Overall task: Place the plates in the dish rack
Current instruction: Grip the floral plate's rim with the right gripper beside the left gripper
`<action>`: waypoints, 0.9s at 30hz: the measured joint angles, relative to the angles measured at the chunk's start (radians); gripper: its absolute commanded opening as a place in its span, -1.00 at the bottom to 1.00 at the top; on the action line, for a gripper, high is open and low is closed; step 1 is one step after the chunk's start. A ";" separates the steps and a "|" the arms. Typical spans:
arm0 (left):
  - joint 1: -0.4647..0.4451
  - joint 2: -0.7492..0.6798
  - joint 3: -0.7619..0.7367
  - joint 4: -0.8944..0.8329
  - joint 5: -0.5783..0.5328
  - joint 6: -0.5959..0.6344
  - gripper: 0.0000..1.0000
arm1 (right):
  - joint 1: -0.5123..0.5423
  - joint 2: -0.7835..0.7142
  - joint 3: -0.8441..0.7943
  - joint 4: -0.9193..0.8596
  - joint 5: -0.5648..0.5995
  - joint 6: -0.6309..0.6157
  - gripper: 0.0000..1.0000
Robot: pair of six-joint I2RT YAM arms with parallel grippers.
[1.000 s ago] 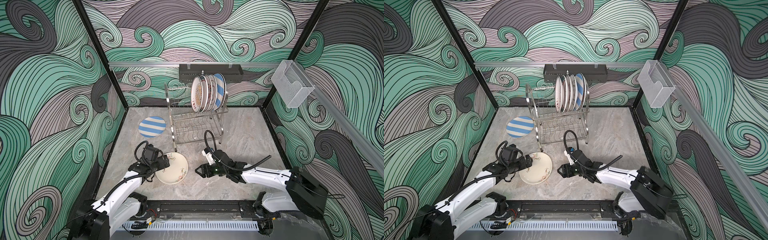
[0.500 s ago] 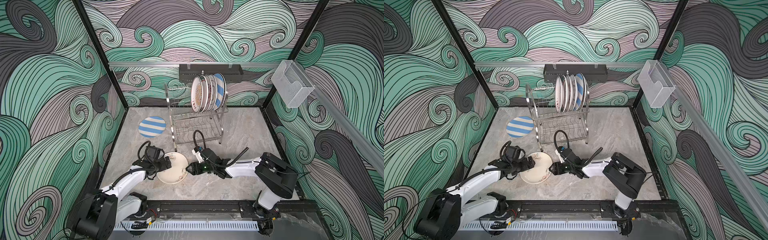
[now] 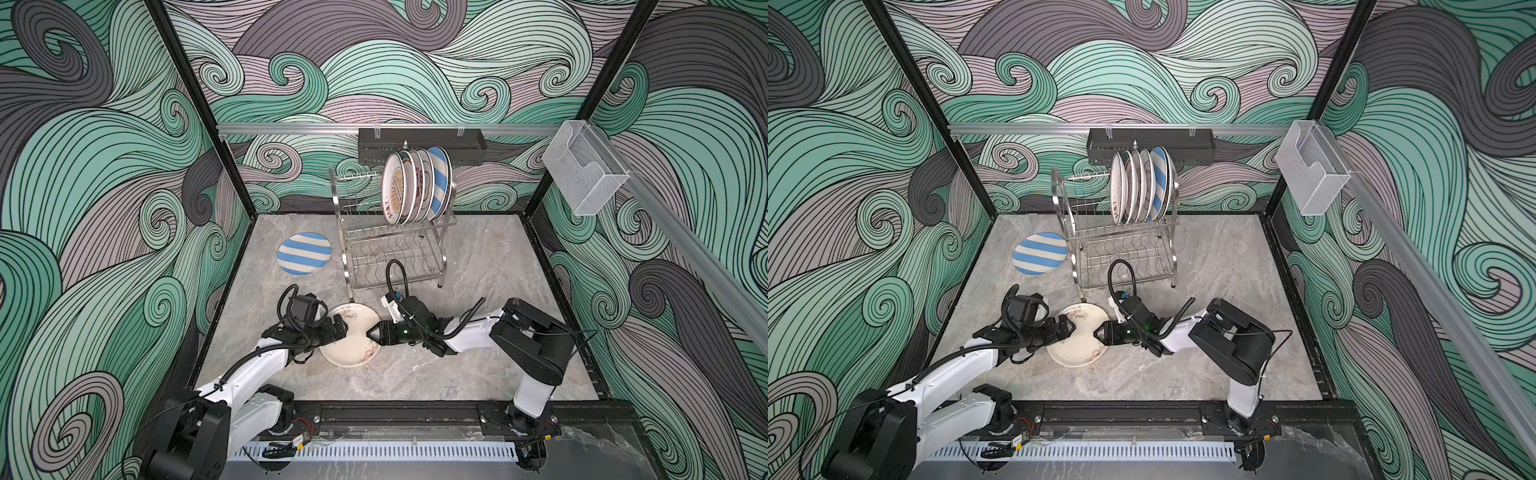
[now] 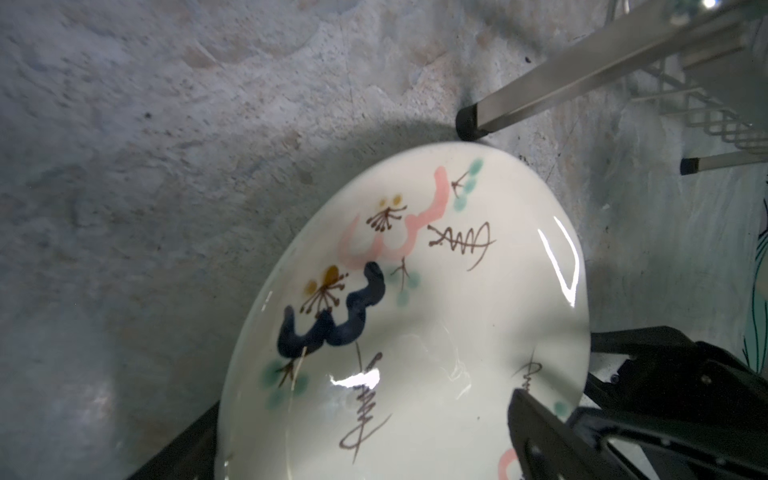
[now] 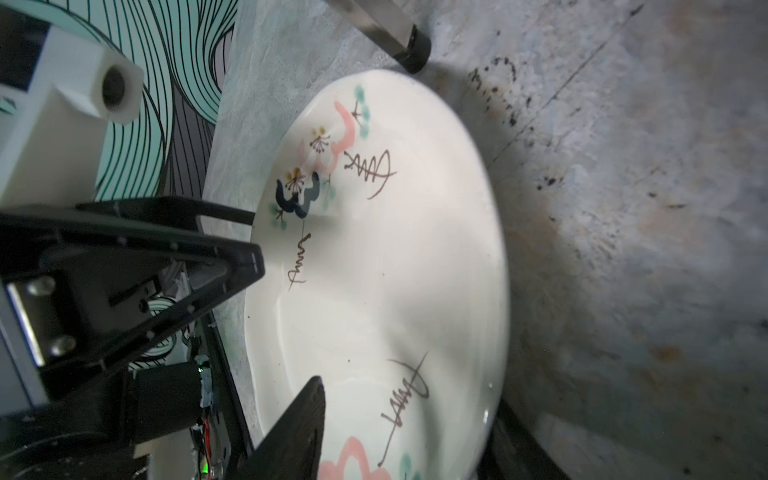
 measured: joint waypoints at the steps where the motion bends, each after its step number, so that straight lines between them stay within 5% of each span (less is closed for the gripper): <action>1: 0.000 -0.013 -0.011 0.008 0.003 -0.002 0.97 | -0.001 0.002 -0.006 0.010 -0.001 0.011 -0.05; 27: -0.044 -0.047 -0.050 0.070 0.028 0.029 0.97 | -0.024 -0.079 -0.029 0.016 -0.004 0.121 -0.92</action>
